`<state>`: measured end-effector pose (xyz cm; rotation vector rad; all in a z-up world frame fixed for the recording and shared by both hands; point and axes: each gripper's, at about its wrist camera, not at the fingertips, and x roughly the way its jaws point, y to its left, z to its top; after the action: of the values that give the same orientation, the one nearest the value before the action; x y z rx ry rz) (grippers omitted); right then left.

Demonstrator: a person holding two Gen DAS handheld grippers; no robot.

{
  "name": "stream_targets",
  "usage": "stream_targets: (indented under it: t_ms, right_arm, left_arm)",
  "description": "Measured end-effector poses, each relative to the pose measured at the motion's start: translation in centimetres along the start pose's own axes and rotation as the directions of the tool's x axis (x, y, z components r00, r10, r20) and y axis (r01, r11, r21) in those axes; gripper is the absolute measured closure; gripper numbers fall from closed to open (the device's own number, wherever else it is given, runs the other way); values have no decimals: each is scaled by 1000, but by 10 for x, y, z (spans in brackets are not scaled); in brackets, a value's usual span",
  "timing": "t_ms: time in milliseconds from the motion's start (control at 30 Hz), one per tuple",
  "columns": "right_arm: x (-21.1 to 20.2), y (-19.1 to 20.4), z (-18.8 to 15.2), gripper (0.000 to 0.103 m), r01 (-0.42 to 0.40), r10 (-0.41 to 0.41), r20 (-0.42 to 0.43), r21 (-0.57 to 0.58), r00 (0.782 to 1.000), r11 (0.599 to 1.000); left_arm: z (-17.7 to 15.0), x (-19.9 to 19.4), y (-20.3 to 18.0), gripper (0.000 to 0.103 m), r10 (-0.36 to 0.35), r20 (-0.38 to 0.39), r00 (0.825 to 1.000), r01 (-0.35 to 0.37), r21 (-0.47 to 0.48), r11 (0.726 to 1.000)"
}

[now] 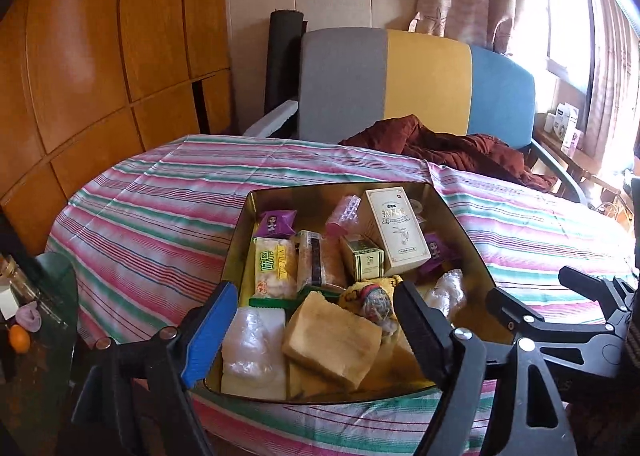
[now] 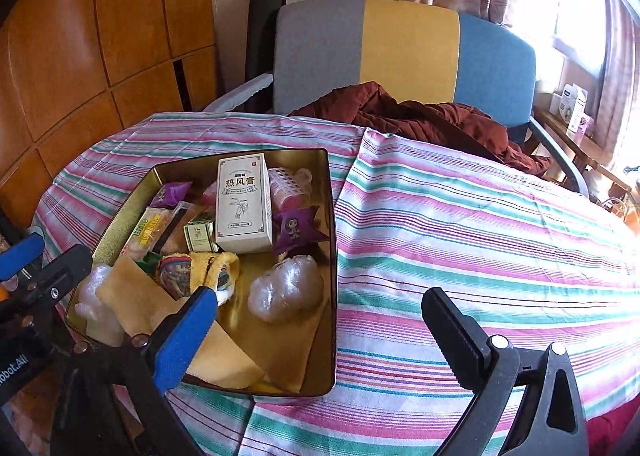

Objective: Organize objects
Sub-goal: 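Open both tools and withdraw them from the tray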

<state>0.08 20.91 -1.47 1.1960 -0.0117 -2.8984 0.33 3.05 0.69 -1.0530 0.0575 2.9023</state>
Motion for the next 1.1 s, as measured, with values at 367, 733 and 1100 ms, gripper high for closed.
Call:
stream_targets:
  t_ms: [367, 733, 1100]
  right_arm:
    - [-5, 2, 1, 0, -2, 2, 13, -3, 1000, 1000]
    - [-2, 6, 0, 0, 2, -2, 2, -14, 1000, 1000]
    - [1, 10, 0, 0, 0, -1, -5, -20, 1000, 1000]
  left_arm:
    - [-5, 0, 3, 22, 0, -29, 1000, -1, -14, 1000]
    - [-7, 3, 6, 22, 0, -38, 999, -1, -16, 1000]
    - [-8, 8, 11, 23, 8, -40, 999, -9, -18, 1000]
